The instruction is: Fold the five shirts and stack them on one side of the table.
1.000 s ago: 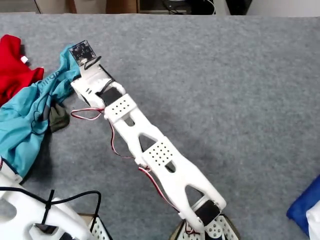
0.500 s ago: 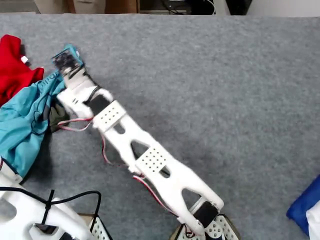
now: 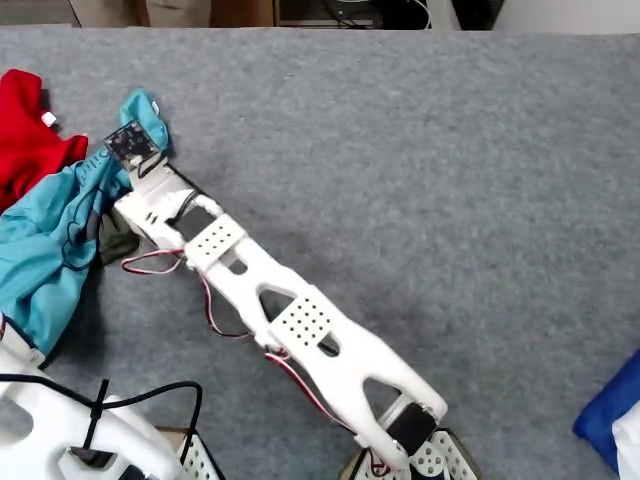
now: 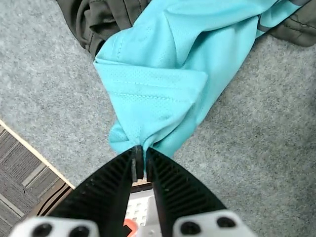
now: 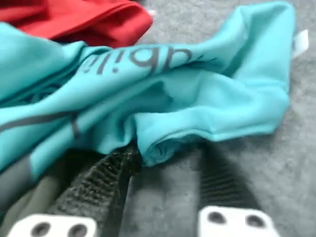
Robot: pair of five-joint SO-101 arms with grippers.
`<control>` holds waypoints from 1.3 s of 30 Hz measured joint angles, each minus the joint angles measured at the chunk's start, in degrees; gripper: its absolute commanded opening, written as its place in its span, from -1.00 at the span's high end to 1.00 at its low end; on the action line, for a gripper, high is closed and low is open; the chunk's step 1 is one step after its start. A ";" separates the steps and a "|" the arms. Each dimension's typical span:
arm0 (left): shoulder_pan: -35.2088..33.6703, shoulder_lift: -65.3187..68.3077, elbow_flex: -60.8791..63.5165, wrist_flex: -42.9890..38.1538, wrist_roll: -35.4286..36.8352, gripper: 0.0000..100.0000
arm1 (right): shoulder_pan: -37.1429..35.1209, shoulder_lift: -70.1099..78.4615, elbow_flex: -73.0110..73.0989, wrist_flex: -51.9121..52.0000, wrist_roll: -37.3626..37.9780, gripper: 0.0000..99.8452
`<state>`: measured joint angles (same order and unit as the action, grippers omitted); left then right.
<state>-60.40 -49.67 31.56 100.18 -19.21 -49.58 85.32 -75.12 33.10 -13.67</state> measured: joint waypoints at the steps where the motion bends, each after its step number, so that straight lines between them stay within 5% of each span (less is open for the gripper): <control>1: 0.00 0.00 0.00 0.00 0.00 0.96 | 0.35 0.00 0.00 0.00 0.00 0.96; 18: 1.58 0.00 -0.18 -0.79 0.09 0.96 | 3.78 -3.96 -16.70 25.23 0.00 0.99; 29: 18.90 0.00 -8.88 -0.70 5.10 0.96 | 10.02 -20.31 -16.79 48.09 0.00 0.99; 35: 30.15 0.00 -11.43 -0.70 9.67 0.96 | 16.79 -30.68 -17.41 65.67 0.00 0.99; 39: 38.59 0.00 -11.87 -0.70 12.31 0.96 | 23.56 -36.40 -17.49 68.22 0.00 0.99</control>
<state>-21.80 -49.67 19.69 99.47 -6.90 -26.02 48.92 -92.62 101.32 -13.67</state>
